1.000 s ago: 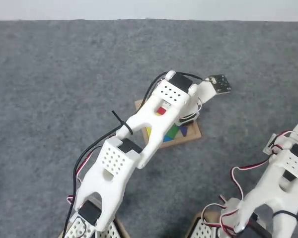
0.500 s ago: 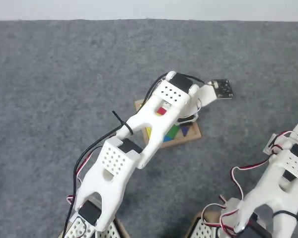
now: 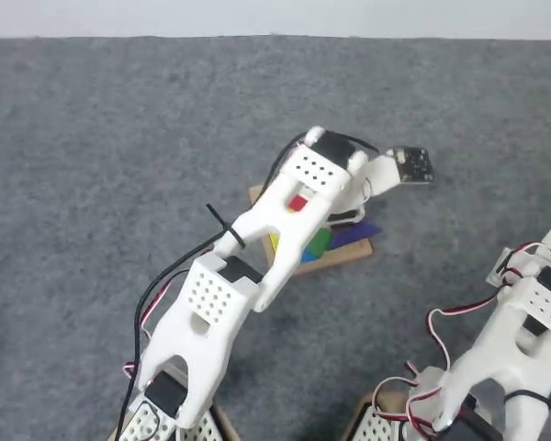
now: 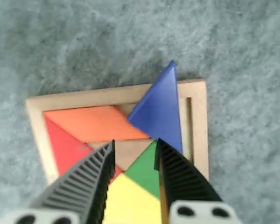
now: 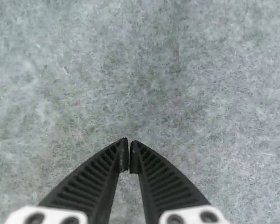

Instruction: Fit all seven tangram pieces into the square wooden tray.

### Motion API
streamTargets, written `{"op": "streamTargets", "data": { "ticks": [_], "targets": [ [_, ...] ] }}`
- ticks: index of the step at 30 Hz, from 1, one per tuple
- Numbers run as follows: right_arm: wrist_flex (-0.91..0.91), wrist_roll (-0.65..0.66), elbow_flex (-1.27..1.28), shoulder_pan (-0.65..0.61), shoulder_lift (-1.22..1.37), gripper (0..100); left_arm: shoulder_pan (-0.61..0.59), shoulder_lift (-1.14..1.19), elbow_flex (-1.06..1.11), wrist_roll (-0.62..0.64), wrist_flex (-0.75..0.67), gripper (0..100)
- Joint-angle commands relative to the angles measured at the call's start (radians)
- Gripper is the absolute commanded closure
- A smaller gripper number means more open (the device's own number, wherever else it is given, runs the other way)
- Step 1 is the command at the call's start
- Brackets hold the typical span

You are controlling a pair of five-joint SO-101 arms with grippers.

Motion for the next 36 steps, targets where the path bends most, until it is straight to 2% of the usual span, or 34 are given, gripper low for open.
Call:
{"op": "streamTargets", "data": {
  "ticks": [1, 10, 15, 19, 27, 31, 36],
  "targets": [
    [-0.022, -0.006, -0.012, -0.016, -0.047, 98.2, -0.020, -0.034, -0.151, -0.002, 0.087, 86],
    [-0.022, -0.006, -0.012, -0.016, -0.047, 98.2, -0.011, -0.006, -0.137, 0.186, 0.008, 86],
    [-0.025, -0.006, -0.012, -0.016, -0.047, 98.2, -0.011, 0.101, -0.140, 0.328, -0.097, 86],
    [-0.027, -0.006, -0.012, -0.016, -0.047, 98.2, -0.002, 0.163, -0.142, 0.348, -0.146, 86],
    [-0.028, -0.006, -0.012, -0.016, -0.047, 98.2, -0.003, 0.155, -0.142, 0.331, -0.077, 86],
    [-0.028, -0.006, -0.011, -0.016, -0.047, 98.2, -0.012, 0.089, -0.183, 0.376, -0.069, 86],
    [-0.028, -0.006, -0.011, -0.016, -0.047, 98.2, -0.008, 0.000, -0.232, 0.402, 0.040, 86]
  ]
}}
